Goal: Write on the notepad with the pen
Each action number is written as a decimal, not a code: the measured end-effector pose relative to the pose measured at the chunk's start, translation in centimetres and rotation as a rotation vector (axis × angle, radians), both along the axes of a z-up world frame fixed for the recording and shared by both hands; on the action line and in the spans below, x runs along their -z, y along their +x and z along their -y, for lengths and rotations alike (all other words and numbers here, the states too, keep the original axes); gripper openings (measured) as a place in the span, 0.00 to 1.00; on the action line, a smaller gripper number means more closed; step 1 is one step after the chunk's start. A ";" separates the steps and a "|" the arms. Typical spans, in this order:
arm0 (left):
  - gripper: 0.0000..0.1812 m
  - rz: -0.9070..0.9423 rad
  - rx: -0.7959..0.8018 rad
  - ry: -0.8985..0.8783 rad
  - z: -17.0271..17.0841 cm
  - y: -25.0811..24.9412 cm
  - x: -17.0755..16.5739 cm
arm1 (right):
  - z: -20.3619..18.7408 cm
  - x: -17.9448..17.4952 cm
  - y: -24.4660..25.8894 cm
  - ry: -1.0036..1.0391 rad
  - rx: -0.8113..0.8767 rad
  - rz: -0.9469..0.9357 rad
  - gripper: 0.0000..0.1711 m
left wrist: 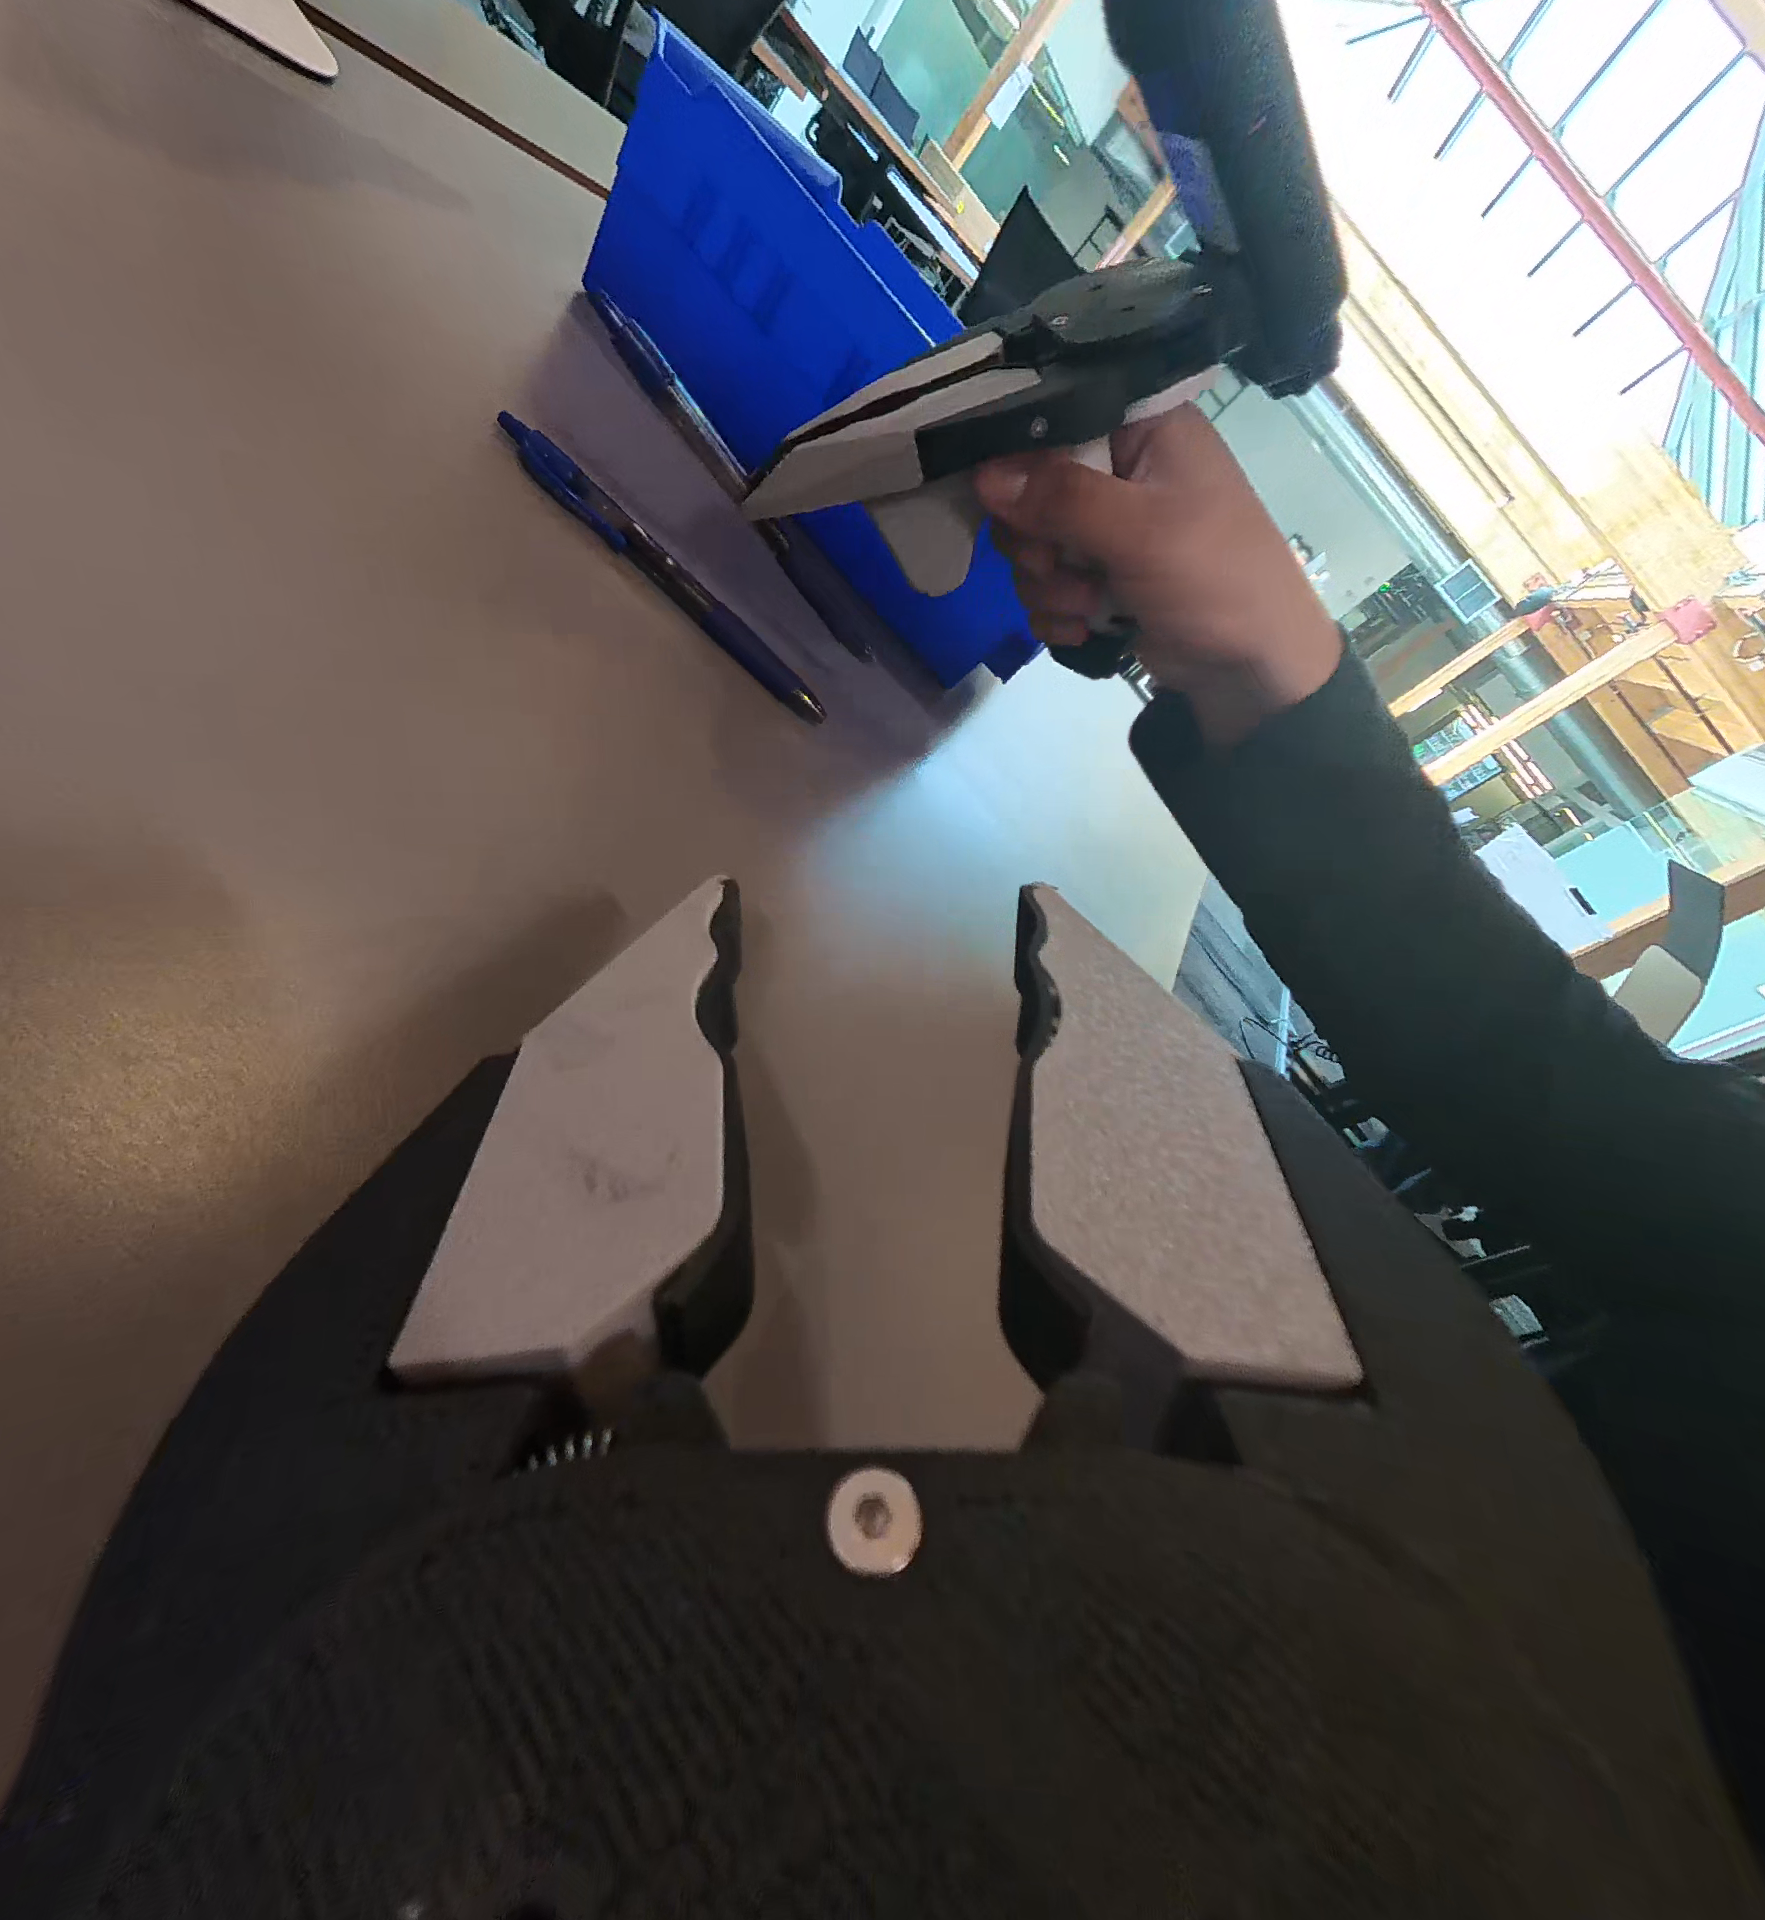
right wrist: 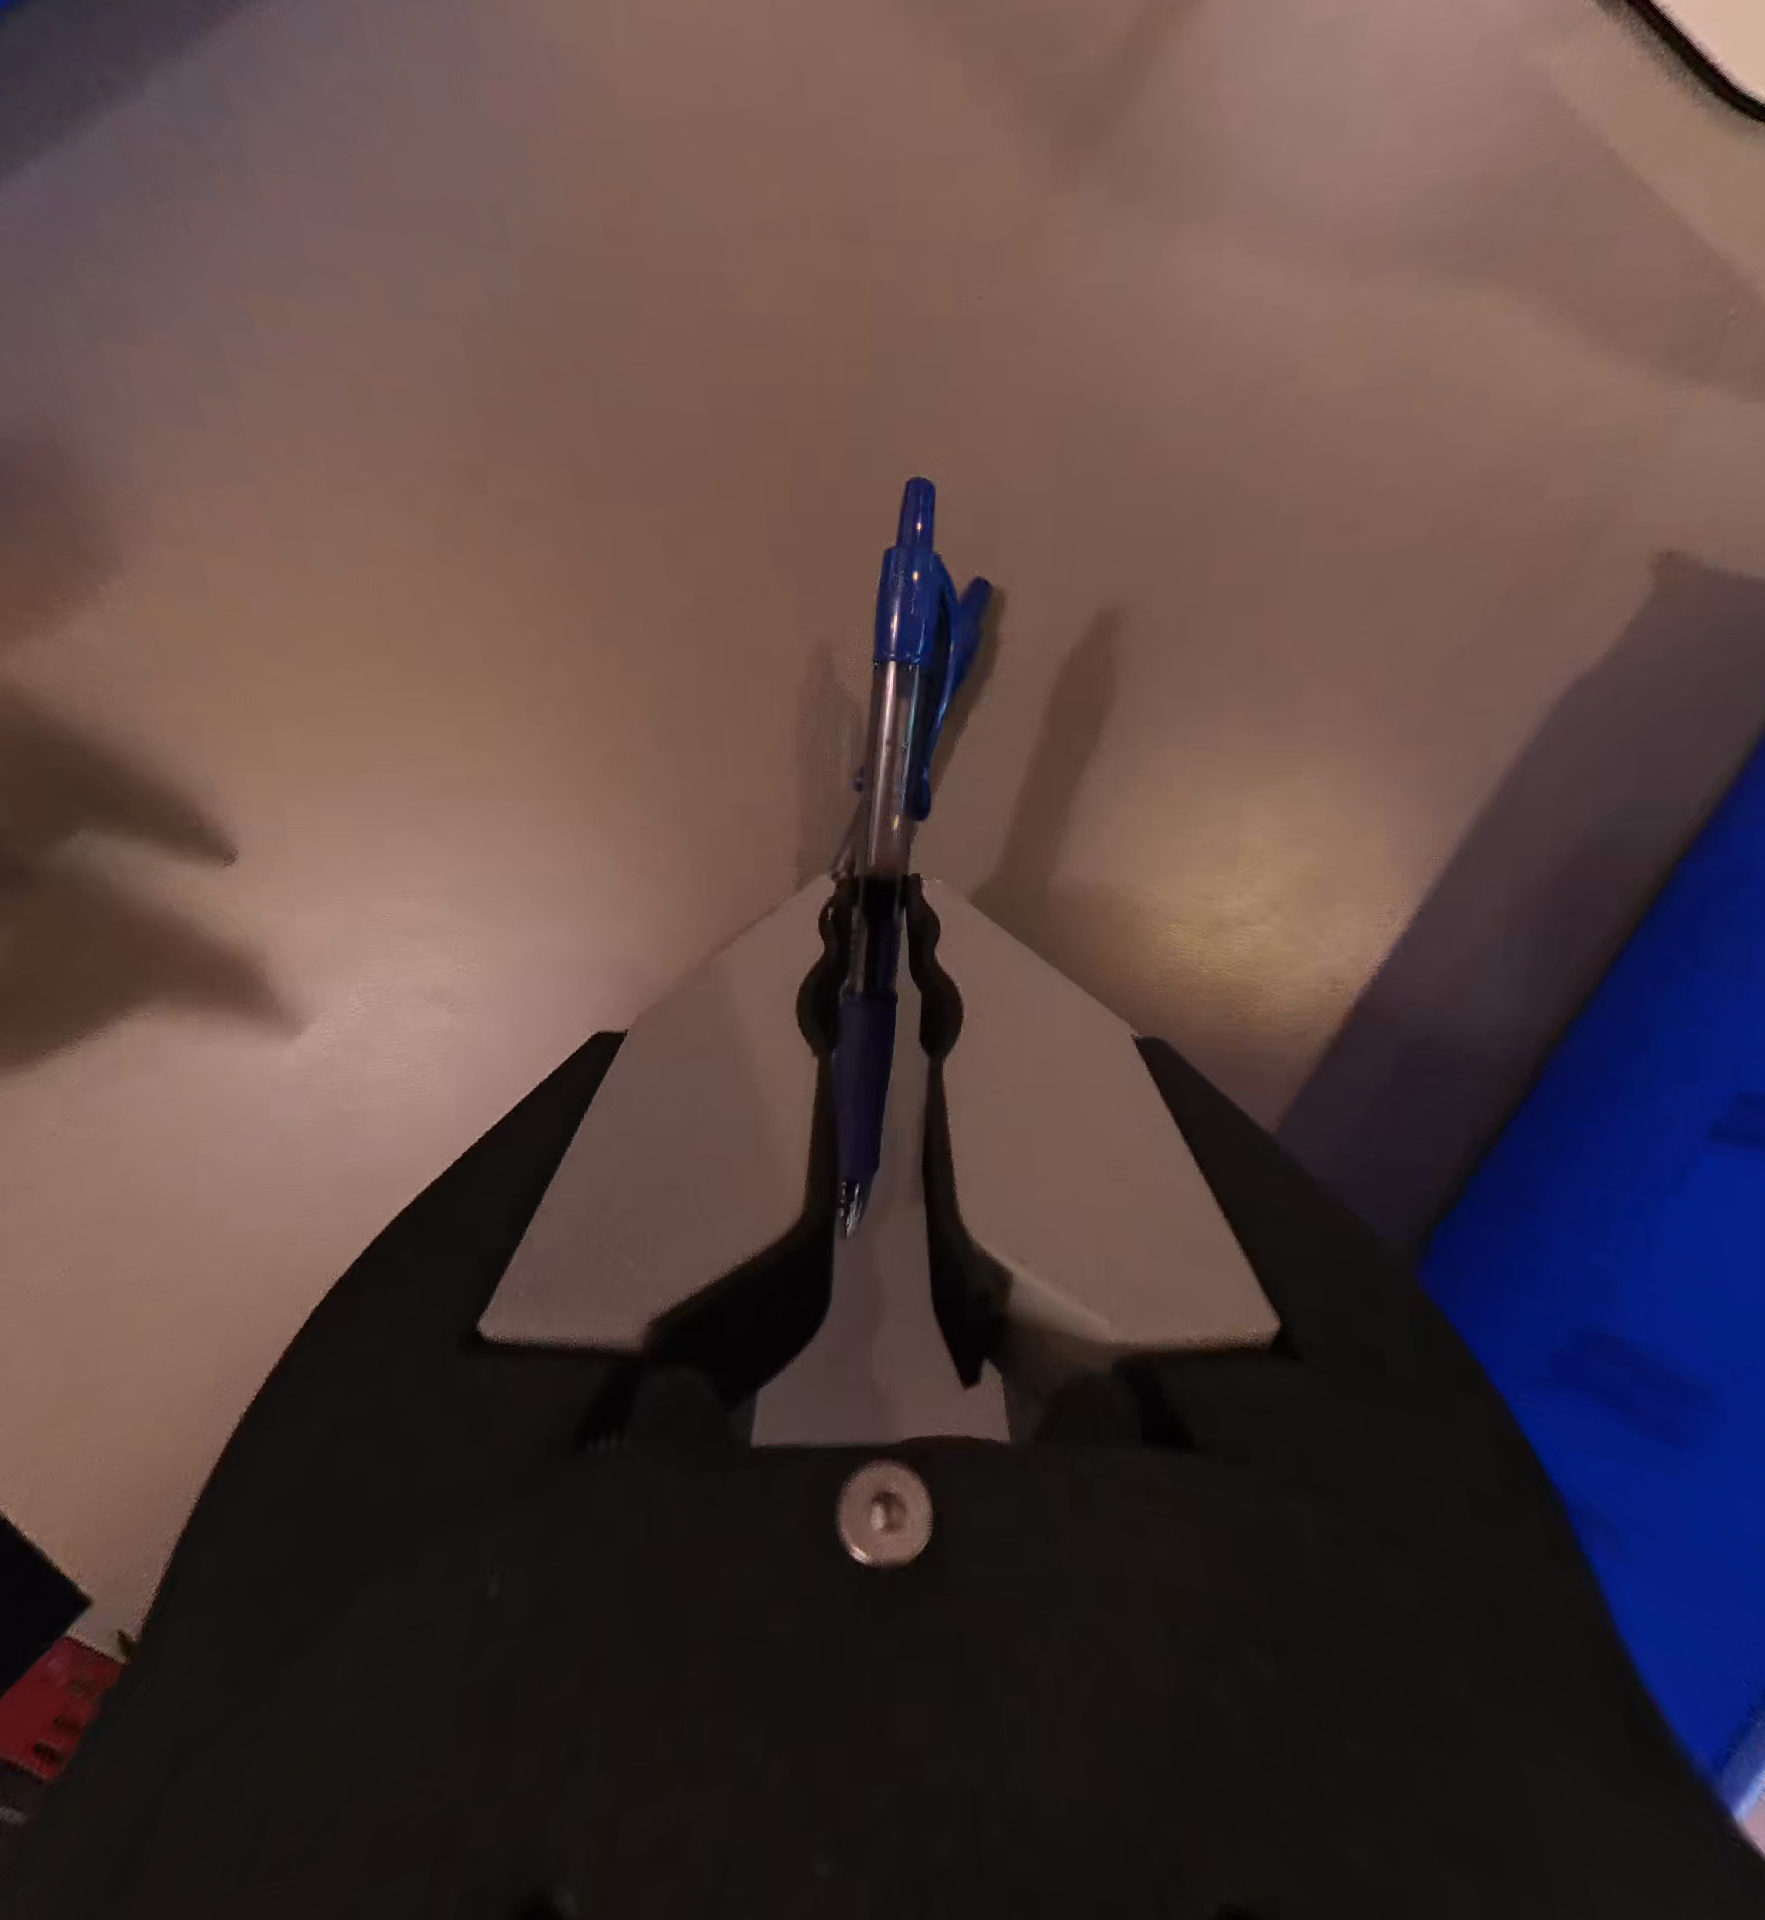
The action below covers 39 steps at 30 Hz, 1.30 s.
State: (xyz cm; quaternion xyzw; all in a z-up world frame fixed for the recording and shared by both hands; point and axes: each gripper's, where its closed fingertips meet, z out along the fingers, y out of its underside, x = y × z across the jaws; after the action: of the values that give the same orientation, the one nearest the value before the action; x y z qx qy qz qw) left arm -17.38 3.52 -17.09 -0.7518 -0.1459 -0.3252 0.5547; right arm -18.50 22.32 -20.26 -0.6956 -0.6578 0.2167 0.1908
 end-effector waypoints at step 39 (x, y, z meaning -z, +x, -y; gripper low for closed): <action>0.28 -0.027 -0.019 0.000 0.1 -0.1 0.0 | -14.7 -16.0 7.0 0.053 0.310 -0.437 0.04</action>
State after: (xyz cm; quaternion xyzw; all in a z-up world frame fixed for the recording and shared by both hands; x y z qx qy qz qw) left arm -17.46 3.43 -17.10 -0.7547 -0.1454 -0.3096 0.5599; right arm -11.53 37.04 -4.28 -0.7197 -0.4919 0.3128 0.3772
